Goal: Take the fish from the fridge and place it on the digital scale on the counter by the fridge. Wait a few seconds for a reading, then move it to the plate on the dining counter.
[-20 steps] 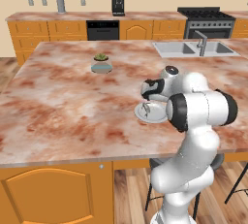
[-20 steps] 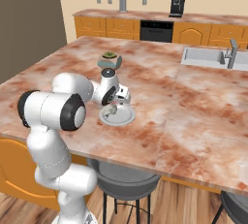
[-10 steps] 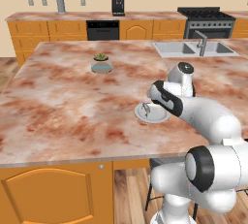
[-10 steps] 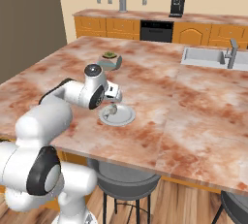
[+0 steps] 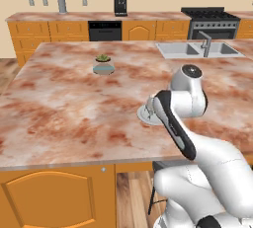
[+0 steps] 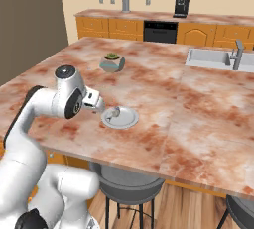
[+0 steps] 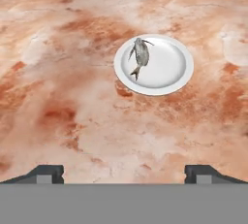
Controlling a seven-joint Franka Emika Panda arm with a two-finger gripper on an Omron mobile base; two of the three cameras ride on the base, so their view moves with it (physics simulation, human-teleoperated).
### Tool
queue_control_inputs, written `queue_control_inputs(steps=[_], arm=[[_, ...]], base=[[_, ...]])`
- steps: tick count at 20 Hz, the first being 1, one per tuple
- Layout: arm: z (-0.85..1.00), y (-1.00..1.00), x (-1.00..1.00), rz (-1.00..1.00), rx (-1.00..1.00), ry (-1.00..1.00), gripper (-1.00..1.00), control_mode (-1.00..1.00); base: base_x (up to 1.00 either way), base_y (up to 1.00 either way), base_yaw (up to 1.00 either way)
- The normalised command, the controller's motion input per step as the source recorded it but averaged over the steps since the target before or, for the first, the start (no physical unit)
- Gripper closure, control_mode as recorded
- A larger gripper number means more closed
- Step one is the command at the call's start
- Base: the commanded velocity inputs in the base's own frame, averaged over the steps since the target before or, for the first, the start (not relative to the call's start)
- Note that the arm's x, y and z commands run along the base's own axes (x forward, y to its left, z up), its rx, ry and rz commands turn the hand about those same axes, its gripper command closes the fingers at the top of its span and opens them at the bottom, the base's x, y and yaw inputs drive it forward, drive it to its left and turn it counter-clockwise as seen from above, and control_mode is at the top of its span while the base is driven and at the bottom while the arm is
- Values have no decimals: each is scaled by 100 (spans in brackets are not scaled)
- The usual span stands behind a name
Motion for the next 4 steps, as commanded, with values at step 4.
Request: queue_control_inputs(steps=[4], arm=[[19, 34, -100, 0, 0, 9, -100, -100]], base=[[0, 0, 0]])
